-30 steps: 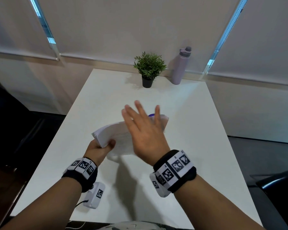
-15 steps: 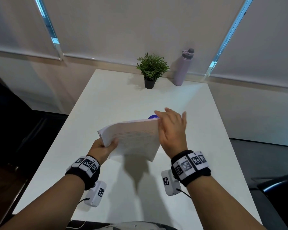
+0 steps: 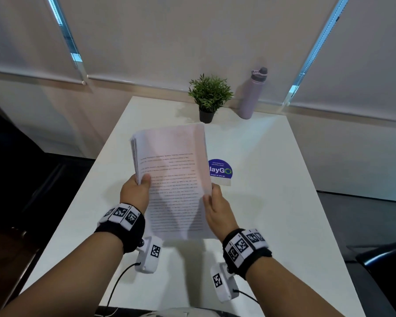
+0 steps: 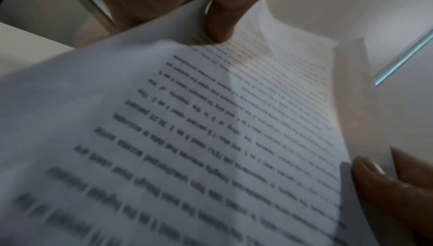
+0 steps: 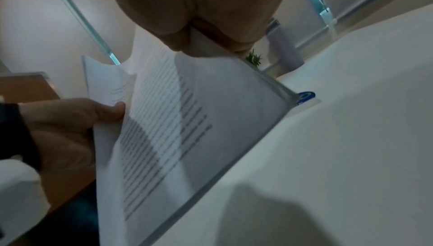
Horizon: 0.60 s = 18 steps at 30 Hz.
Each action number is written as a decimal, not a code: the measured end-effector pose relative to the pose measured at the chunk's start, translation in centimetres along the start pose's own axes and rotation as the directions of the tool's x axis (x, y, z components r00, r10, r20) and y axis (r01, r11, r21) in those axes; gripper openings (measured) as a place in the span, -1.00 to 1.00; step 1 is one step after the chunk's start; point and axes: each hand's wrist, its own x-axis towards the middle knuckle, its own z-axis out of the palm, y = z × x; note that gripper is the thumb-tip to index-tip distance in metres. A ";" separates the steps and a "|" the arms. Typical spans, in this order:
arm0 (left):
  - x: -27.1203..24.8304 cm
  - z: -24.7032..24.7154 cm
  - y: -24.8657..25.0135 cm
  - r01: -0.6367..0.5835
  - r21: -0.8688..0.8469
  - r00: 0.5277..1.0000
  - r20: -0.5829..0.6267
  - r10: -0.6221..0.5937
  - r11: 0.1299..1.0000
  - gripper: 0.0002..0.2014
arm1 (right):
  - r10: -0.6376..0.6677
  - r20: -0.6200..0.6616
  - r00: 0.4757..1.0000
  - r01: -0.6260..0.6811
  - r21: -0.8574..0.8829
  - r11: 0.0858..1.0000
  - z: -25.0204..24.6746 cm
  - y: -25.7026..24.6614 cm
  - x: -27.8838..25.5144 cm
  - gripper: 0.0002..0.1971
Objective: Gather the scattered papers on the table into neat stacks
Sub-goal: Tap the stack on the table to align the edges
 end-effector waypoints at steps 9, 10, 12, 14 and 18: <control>0.2 -1.7 -3.5 0.266 -0.001 0.952 0.154 -0.263 0.964 -0.63 | 0.310 -0.176 0.934 -0.236 0.348 0.907 -0.1 0.6 3.2 -0.80; -0.3 -1.5 -3.8 0.320 -0.102 0.935 0.194 -0.296 0.942 -0.65 | 0.331 -0.192 0.924 -0.245 0.366 0.898 -0.2 0.5 3.8 -0.79; -1.2 -1.2 -3.8 0.397 -0.309 0.909 0.262 -0.324 0.864 -0.70 | 0.360 -0.210 0.909 -0.262 0.384 0.885 -0.3 -0.1 4.8 -0.82; -1.8 -0.9 -3.9 0.432 -0.426 0.892 0.333 -0.307 0.795 -0.68 | 0.387 -0.218 0.896 -0.275 0.413 0.868 -0.3 -0.7 5.6 -0.83; -2.5 0.4 -3.5 0.391 -0.385 0.889 0.394 -0.234 0.836 -0.75 | 0.377 -0.202 0.904 -0.255 0.453 0.854 -0.2 -1.9 6.6 -0.86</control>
